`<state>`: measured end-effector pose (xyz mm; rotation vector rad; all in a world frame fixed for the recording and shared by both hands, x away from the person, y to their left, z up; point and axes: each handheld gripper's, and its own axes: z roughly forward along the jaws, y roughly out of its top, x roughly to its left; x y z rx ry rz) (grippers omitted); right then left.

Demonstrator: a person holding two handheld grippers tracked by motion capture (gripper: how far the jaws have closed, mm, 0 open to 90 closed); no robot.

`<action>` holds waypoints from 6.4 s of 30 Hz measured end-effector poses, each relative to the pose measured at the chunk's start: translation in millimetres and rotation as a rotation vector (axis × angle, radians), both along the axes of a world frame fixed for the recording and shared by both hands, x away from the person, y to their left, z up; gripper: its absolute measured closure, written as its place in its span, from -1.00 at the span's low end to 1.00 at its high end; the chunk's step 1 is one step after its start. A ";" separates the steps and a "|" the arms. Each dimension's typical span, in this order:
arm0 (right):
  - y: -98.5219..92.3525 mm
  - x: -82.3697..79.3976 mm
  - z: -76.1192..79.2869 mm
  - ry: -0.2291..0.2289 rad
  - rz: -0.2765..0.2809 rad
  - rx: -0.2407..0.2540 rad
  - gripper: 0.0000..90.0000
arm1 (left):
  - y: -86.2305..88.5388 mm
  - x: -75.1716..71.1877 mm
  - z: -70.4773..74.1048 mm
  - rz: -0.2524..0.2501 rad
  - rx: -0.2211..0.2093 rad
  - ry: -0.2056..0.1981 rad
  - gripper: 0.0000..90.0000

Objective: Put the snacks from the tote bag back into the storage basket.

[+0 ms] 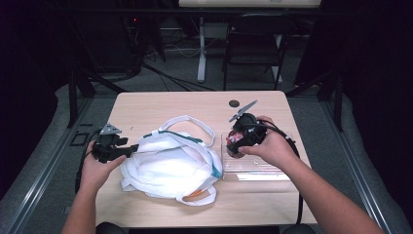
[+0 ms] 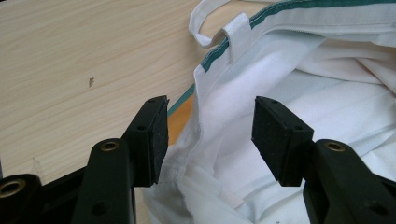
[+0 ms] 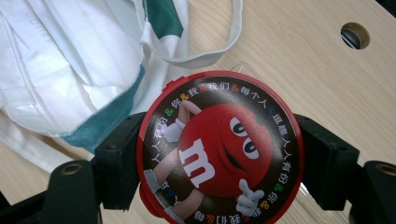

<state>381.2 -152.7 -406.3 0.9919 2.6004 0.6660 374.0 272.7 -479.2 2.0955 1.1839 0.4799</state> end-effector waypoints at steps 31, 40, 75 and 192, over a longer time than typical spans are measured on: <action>-8.0 32.6 -55.9 0.029 -0.048 -0.014 -0.45 | 0.9 0.6 -0.4 -0.001 0.008 0.010 0.03; -2.7 40.8 -67.3 0.039 -0.041 -0.027 -0.45 | 1.0 0.5 -0.5 -0.001 0.008 0.010 0.03; -2.4 53.9 -103.0 0.071 -0.051 -0.029 -0.45 | -0.4 1.3 -2.0 -0.005 0.020 0.019 0.03; -18.6 48.1 -95.1 0.040 -0.038 0.022 -0.40 | -3.5 0.8 -3.5 0.000 0.028 0.015 0.02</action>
